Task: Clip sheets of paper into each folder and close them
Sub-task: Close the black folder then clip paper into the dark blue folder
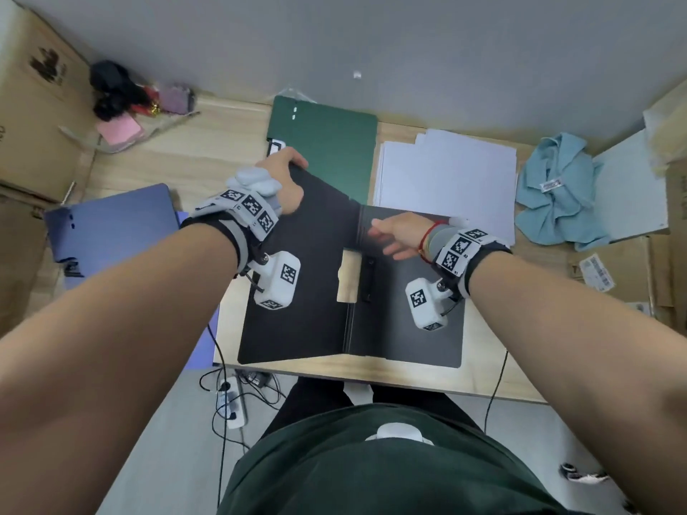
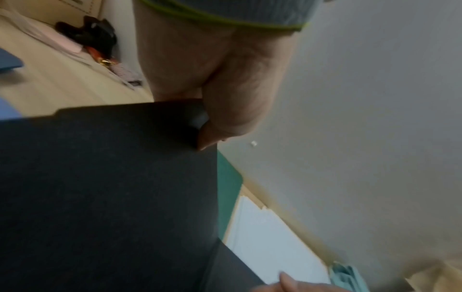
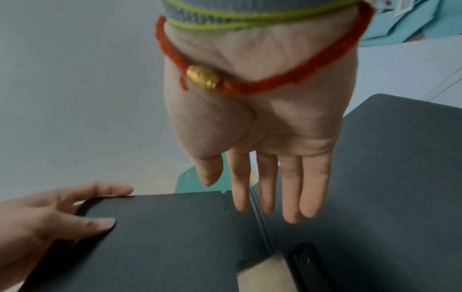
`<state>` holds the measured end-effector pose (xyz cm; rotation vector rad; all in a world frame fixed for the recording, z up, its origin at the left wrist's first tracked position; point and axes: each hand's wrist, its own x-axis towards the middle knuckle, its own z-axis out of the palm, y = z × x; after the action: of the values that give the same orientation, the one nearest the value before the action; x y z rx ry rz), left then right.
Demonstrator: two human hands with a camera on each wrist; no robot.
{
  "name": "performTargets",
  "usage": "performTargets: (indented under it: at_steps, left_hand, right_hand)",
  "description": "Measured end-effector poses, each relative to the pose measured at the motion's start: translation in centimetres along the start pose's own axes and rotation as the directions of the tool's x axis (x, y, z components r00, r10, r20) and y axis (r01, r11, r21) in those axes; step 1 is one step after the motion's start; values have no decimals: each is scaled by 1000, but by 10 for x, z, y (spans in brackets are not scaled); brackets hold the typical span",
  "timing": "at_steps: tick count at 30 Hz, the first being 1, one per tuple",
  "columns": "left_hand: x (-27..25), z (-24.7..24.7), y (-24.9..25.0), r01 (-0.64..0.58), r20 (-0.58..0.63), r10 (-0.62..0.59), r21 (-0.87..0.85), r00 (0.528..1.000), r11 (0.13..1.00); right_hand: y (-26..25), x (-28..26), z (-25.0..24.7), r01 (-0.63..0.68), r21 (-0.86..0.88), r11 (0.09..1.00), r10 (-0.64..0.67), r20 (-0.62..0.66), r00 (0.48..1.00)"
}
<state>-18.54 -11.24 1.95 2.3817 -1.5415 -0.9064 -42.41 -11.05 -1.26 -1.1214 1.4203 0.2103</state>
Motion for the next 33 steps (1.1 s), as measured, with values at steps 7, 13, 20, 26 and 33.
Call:
performTargets:
  at_steps: [7, 13, 20, 26, 33]
  left_hand:
    - [15, 20, -32, 54, 110, -84, 254, 990, 966]
    - [19, 43, -19, 49, 199, -136, 390, 971, 920]
    - [38, 58, 49, -103, 419, -66, 368, 905, 924]
    - [53, 96, 102, -282, 470, 98, 339, 877, 897]
    - [68, 150, 121, -458, 663, 116, 369, 739, 809]
  right_hand:
    - [35, 21, -6, -144, -126, 981, 128, -127, 984]
    - [48, 28, -15, -171, -280, 945, 138, -133, 981]
    - [48, 40, -48, -118, -224, 967, 82, -164, 983]
    - [38, 60, -114, -102, -210, 972, 20, -357, 934]
    - [13, 108, -170, -168, -429, 888, -49, -451, 891]
